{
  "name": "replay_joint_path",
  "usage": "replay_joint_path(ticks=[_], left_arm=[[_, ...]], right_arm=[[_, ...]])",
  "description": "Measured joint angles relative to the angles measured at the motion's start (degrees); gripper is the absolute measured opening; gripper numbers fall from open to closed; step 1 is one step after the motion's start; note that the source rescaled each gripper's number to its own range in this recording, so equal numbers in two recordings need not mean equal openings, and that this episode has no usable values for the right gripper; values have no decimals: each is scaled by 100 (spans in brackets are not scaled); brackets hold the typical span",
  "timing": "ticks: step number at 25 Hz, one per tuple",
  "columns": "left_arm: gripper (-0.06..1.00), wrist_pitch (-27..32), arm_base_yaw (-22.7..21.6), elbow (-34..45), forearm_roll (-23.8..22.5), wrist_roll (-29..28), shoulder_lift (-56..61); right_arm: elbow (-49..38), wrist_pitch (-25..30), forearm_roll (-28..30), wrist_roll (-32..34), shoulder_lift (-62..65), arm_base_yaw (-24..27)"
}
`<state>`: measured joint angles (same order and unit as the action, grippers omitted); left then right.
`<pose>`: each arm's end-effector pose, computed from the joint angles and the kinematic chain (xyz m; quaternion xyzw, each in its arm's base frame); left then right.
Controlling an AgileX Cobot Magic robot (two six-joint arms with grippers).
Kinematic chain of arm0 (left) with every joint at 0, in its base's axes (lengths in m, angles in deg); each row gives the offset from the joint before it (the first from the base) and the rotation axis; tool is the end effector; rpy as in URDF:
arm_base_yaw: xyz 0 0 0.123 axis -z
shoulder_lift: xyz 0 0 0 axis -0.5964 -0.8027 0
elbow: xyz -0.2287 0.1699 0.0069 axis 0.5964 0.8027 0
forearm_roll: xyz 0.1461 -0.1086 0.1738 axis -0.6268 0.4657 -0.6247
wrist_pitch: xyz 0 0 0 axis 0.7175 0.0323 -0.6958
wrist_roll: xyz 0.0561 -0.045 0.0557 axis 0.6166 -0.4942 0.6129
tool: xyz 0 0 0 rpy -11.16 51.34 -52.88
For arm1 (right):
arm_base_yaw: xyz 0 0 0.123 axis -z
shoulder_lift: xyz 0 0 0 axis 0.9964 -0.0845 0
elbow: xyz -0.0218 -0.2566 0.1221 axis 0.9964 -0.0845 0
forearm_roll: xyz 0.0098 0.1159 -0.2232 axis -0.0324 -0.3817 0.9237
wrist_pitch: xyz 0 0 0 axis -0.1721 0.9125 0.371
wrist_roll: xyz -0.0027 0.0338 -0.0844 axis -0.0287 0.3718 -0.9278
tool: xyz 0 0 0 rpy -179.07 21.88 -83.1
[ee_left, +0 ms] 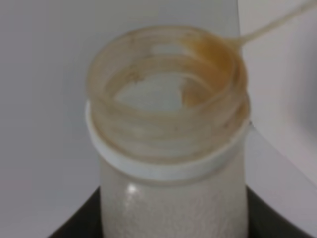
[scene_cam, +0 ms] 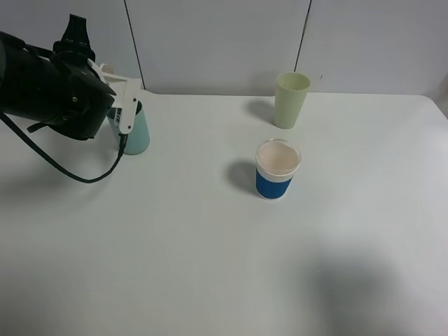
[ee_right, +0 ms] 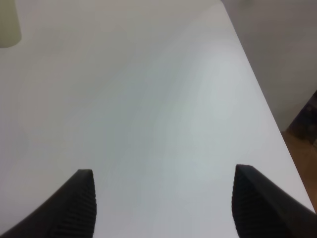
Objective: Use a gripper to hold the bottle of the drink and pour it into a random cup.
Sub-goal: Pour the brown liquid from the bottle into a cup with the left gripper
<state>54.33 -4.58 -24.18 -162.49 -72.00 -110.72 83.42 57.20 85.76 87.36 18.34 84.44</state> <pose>0.3234 -0.1145 0.1867 0.5682 0.5810 0.5550 0.1777 -0.0072 -0.0140 0.2776 0.0051 0.8469 -0.0812 0.5256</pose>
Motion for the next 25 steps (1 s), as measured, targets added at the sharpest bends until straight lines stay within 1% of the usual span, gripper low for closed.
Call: replay_joint_path(ticks=[7, 14, 19, 25], left_arm=[[0, -6, 0, -7, 0, 102, 0], [0, -7, 0, -7, 0, 508, 0], [0, -12, 0, -7, 0, 661, 0], [0, -33, 0, -7, 0, 681, 0]], right_arm=[[0, 0, 0, 0, 0, 0], [0, 0, 0, 0, 0, 0], [0, 0, 0, 0, 0, 0], [0, 0, 0, 0, 0, 0]])
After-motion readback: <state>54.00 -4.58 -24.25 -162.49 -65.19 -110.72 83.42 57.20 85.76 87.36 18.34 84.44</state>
